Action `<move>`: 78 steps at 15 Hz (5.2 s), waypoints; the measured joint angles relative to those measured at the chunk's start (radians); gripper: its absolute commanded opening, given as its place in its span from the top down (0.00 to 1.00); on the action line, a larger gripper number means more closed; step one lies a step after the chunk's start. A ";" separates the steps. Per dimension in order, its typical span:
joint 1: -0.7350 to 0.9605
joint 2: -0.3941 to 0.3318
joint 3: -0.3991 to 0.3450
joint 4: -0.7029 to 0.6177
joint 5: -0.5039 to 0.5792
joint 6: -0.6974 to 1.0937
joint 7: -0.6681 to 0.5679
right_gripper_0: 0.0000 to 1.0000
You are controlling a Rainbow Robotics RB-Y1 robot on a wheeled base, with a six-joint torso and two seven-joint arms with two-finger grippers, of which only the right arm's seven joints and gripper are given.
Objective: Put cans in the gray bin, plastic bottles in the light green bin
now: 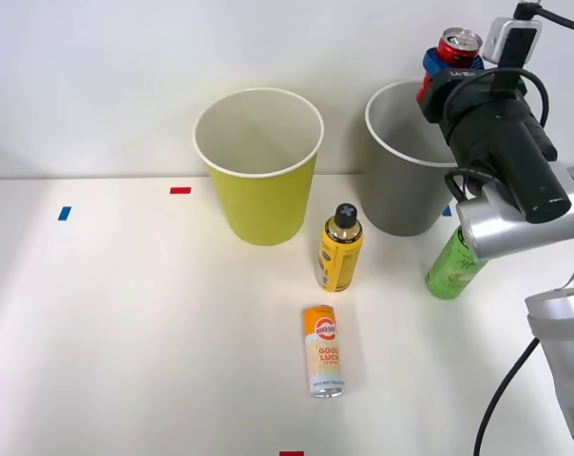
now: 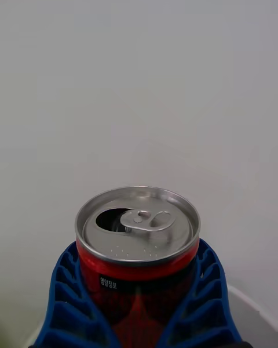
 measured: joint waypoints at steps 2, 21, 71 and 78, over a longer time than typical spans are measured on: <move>-0.028 -0.012 0.002 0.076 0.000 -0.052 -0.002 1.00; 0.250 -0.064 0.027 -0.162 -0.029 -0.325 -0.061 0.00; 1.118 0.175 -0.084 -0.011 0.128 -0.990 -0.073 0.00; 1.189 0.177 -0.058 -0.011 0.139 -1.105 0.056 0.00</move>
